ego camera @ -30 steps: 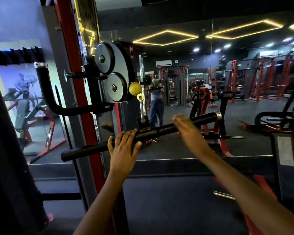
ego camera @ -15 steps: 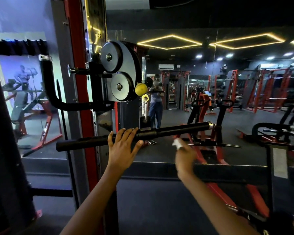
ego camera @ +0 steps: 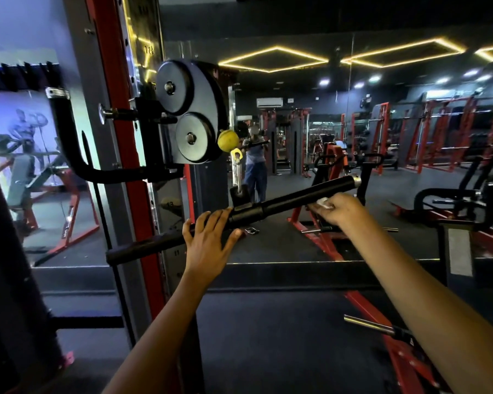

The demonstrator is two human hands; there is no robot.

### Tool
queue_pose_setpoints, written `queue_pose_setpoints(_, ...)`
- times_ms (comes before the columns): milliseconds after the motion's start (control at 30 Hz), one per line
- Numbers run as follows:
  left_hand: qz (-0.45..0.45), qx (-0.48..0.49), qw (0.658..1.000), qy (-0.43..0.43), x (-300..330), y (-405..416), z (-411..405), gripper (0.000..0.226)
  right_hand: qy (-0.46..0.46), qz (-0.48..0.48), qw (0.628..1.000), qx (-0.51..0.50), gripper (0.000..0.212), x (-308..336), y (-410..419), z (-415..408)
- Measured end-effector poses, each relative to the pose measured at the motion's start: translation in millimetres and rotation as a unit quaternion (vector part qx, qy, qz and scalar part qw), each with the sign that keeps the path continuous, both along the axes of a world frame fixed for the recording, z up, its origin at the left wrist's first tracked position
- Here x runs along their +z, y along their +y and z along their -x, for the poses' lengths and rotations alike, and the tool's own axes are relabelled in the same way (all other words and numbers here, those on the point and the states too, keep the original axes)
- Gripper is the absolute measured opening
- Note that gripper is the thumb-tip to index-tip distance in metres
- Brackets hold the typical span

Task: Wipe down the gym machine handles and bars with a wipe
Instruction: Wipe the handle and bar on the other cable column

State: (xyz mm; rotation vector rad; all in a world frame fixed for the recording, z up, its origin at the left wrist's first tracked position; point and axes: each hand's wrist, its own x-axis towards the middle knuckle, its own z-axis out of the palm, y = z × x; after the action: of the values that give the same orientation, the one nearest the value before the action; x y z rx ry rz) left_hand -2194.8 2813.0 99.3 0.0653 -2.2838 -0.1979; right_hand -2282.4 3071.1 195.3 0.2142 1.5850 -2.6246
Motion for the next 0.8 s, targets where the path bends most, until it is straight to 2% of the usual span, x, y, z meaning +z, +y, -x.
queue_pose_setpoints(33,-0.002,-0.002,1.0,-0.001,-0.7,0.5,-0.1,0.074,0.021,-0.01,1.0,-0.014,0.02,2.5,5.6,-1.8)
queue_pose_setpoints(133,-0.01,-0.009,1.0,-0.002,-1.1,4.5,0.1,0.075,0.013,-0.021,0.999,0.031,0.021,12.0,5.1,-21.2)
queue_pose_setpoints(167,-0.013,-0.011,1.0,0.0,-1.2,6.1,0.4,0.075,0.048,-0.027,0.998,0.018,0.016,6.7,3.2,-22.1)
queue_pose_setpoints(200,-0.018,-0.014,1.0,0.002,-1.1,7.4,1.0,0.075,0.07,-0.014,0.997,-0.008,0.01,5.6,0.7,-24.3)
queue_pose_setpoints(267,-0.025,-0.015,1.0,0.003,-2.4,8.3,1.4,0.079,0.01,0.095,0.995,-0.014,0.01,8.8,-13.2,-15.7)
queue_pose_setpoints(300,-0.025,-0.015,1.0,0.004,-3.2,7.7,1.2,0.083,0.01,0.09,0.996,-0.018,0.011,9.6,-11.7,-18.1)
queue_pose_setpoints(367,-0.026,-0.016,1.0,0.009,-4.5,5.6,-0.1,0.087,0.012,-0.051,0.997,-0.048,0.014,17.4,3.1,-39.6)
queue_pose_setpoints(400,-0.025,-0.017,0.999,0.011,-4.4,4.7,-0.9,0.087,0.038,-0.047,0.996,-0.071,0.017,20.3,12.1,-48.3)
queue_pose_setpoints(467,-0.023,-0.019,0.999,0.014,-4.1,4.3,-2.5,0.085,0.065,0.109,0.99,-0.054,0.021,29.3,19.9,-61.0)
queue_pose_setpoints(500,-0.023,-0.02,0.999,0.014,-3.9,4.8,-3.1,0.084,0.06,0.062,0.991,-0.099,0.024,31.3,18.5,-60.6)
queue_pose_setpoints(533,-0.023,-0.019,0.999,0.014,-4.0,5.3,-3.6,0.083,0.047,0.097,0.992,-0.066,0.026,29.9,12.1,-62.0)
queue_pose_setpoints(567,-0.022,-0.018,0.999,0.015,-4.7,5.6,-3.8,0.082,0.067,0.039,0.994,-0.074,0.025,19.1,8.5,-58.5)
queue_pose_setpoints(667,-0.021,-0.015,0.999,0.019,-7.8,4.3,-4.9,0.078,-0.028,0.096,0.995,-0.006,0.02,12.3,-11.7,-37.4)
queue_pose_setpoints(700,-0.021,-0.014,0.999,0.02,-8.7,3.1,-5.1,0.077,-0.039,0.071,0.997,0.004,0.024,11.5,-12.5,-30.3)
queue_pose_setpoints(733,-0.021,-0.014,0.999,0.023,-9.7,2.3,-5.4,0.076,-0.044,0.076,0.996,0.01,0.032,13.7,-10.6,-29.3)
queue_pose_setpoints(767,-0.019,-0.015,0.999,0.028,-10.3,1.8,-6.1,0.075,-0.04,0.042,0.998,-0.006,0.036,17.0,-3.6,-36.4)
queue_pose_setpoints(800,-0.017,-0.015,0.999,0.031,-10.4,1.7,-6.5,0.074,-0.01,0.089,0.996,-0.002,0.031,17.3,5.7,-42.2)
